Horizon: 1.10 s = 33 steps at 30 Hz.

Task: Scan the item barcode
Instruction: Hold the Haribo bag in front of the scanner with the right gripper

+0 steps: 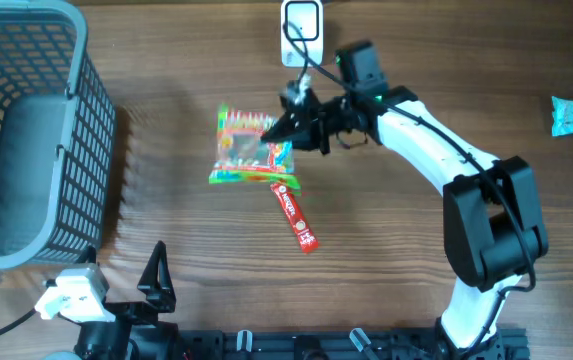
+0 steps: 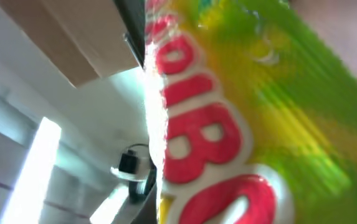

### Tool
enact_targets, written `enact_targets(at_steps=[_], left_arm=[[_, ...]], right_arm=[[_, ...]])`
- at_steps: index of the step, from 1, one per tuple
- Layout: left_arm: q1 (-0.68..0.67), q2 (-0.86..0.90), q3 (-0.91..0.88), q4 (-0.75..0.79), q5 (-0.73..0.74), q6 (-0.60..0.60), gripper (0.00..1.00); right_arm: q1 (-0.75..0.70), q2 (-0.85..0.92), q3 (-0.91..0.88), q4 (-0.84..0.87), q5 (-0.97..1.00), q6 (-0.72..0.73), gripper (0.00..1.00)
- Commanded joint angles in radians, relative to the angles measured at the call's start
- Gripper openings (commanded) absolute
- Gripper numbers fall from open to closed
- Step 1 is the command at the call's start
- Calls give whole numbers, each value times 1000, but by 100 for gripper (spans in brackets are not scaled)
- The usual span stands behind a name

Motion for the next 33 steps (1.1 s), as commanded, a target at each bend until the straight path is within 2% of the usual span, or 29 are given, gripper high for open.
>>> enact_targets(at_steps=[1,2,5,11,14,17,24,29,33], left_arm=[[-6,-2,-2,2,8,9,100],[-6,-2,-2,2,8,9,100],[-6,-2,-2,2,8,9,100],[-6,-2,-2,2,8,9,100],[-6,-2,-2,2,9,9,100],[-6,-2,-2,1,8,9,100],[-6,-2,-2,2,8,9,100],[-6,-2,-2,2,8,9,100],[-6,-2,-2,2,8,9,100]], right_arm=[[-54,-21,19,345,130,108,4],[-77,-21,19,533,248,201,4],[-113,-21,19,699,477,278,4],[-128,-19,19,490,1224,24,5],[-124,-3,19,549,1416,-53,5],[-123,66,34,650,1494,-43,5],[-89,320,193,658,1492,-16,5],[-56,330,210,635,1537,-40,5],[-71,274,213,599,1457,-89,5]])
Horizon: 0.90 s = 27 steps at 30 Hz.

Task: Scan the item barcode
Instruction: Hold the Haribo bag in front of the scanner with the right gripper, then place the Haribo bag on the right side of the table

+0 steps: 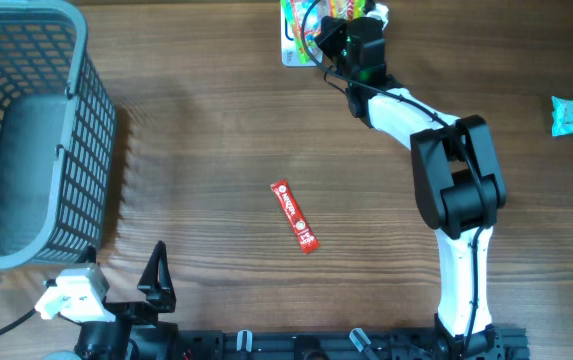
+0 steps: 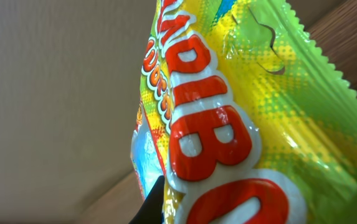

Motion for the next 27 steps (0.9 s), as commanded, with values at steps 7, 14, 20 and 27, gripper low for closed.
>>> enact_targets(at_steps=[7,14,20,27], left_arm=[[-6,-2,-2,2,8,9,100],[-6,-2,-2,2,8,9,100],[-6,-2,-2,2,8,9,100],[-6,-2,-2,2,8,9,100]], right_arm=[[-82,-440,30,-647,350,-248,4],[-386,-557,-1,-1254,526,-256,4],[-698,-488,-243,-1023,283,-502,4],[-784,-528,-219,-1039,142,-632,78]])
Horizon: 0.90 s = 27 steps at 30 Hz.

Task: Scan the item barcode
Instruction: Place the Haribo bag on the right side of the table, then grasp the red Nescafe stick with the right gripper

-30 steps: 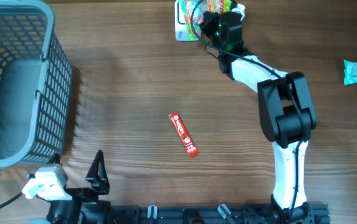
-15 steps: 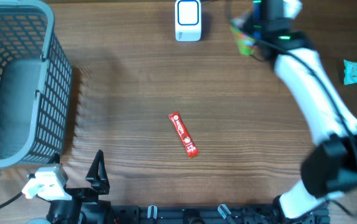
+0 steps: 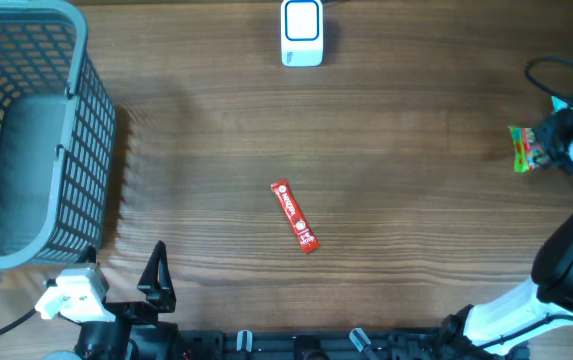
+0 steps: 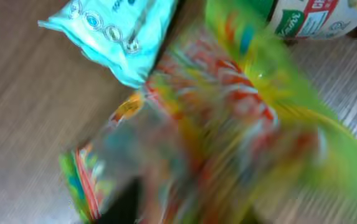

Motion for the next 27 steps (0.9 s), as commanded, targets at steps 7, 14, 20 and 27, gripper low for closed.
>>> enact_targets(at_steps=[7,14,20,27], left_arm=[[-6,-2,-2,2,8,9,100],[-6,-2,-2,2,8,9,100],[-6,-2,-2,2,8,9,100],[-6,-3,-2,2,8,9,100]], right_arm=[[335,-301,101,-266,-414,-133,92],[913,-230,-24,-345,-389,-246,90],[1120,-73,-113,-232,-393,-232,87],[1284,100,-113,-114,-270,-237,88]])
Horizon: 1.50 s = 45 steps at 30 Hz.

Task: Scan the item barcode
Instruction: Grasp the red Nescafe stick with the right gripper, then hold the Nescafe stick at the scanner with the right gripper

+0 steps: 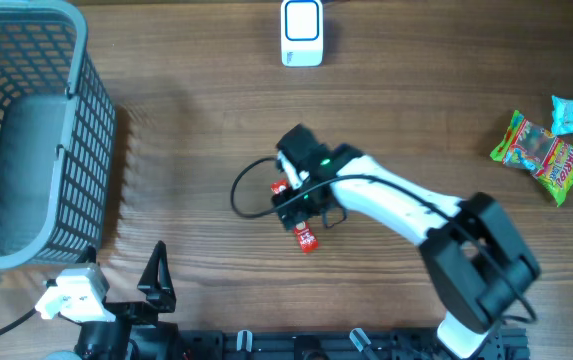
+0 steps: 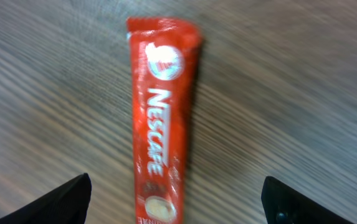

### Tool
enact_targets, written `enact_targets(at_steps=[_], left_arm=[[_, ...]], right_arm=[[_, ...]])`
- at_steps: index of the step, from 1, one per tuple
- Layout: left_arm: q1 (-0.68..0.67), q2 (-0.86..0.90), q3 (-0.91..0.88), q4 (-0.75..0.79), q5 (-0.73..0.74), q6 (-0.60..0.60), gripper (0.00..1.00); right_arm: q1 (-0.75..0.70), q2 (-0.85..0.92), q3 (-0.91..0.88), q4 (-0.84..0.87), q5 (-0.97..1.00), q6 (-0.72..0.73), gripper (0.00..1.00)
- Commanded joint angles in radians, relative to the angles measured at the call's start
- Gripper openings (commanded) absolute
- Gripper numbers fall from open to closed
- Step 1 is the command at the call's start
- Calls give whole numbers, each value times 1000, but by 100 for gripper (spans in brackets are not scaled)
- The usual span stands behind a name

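A red Nescafe stick (image 2: pixel 162 118) lies flat on the wooden table; in the overhead view its lower end (image 1: pixel 306 240) shows under my right arm. My right gripper (image 2: pixel 178 200) hangs open just above it, one dark fingertip on each side of the stick and nothing gripped. From overhead, that gripper (image 1: pixel 296 205) is at the table's middle. The white scanner (image 1: pixel 301 32) stands at the back edge. My left gripper (image 1: pixel 156 278) rests at the front left, its jaws too unclear to read.
A grey mesh basket (image 1: pixel 91 150) fills the left side. At the far right lie a green and yellow candy bag (image 1: pixel 538 152) and a teal packet. A black cable loops beside the right gripper.
The candy bag, held by my right gripper at the far right edge, now lies on the table there. The right gripper has moved to the table's middle and stands open over the red stick.
My right gripper held the candy bag near the table's middle beside the red stick. Then it held the bag at the scanner at the back. Then it had the bag at the far right by the teal packet. Now the bag lies there.
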Motion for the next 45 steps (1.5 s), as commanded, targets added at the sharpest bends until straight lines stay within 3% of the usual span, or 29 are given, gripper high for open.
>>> enact_targets(at_steps=[1,3,5,7,8,11,17,20,21,24,25,31,37,41,43,45], left_arm=[[-6,-3,-2,2,8,9,100],[-6,-2,-2,2,8,9,100],[-6,-2,-2,2,8,9,100],[-6,-2,-2,2,8,9,100],[-6,-2,-2,2,8,9,100],[-6,-2,-2,2,8,9,100],[-6,-2,-2,2,8,9,100],[-6,-2,-2,2,8,9,100],[-6,-3,-2,2,8,9,100],[-6,-2,-2,2,8,9,100],[-6,-2,-2,2,8,9,100],[-6,-2,-2,2,8,9,100],[-6,-2,-2,2,8,9,100],[-6,-3,-2,2,8,9,100],[-6,-2,-2,2,8,9,100],[-6,-2,-2,2,8,9,100]], right_arm=[[79,74,-3,5,135,-3,88],[99,96,-4,4,212,24,82],[100,132,-4,10,248,42,55],[95,165,-4,13,238,42,17],[95,180,-3,6,211,42,4],[95,172,5,-44,42,43,4],[17,129,283,-470,-695,74,4],[-27,129,356,-508,-971,105,4],[-39,129,357,-509,-1038,158,4],[-83,129,357,-487,-1169,593,4],[-101,129,357,-442,-1168,735,4],[-118,129,357,-360,-1168,992,4],[-118,129,357,-342,-1116,942,4],[-118,129,357,-296,-615,893,4],[-118,129,357,-203,-391,743,4],[-119,129,358,-151,-152,724,4]])
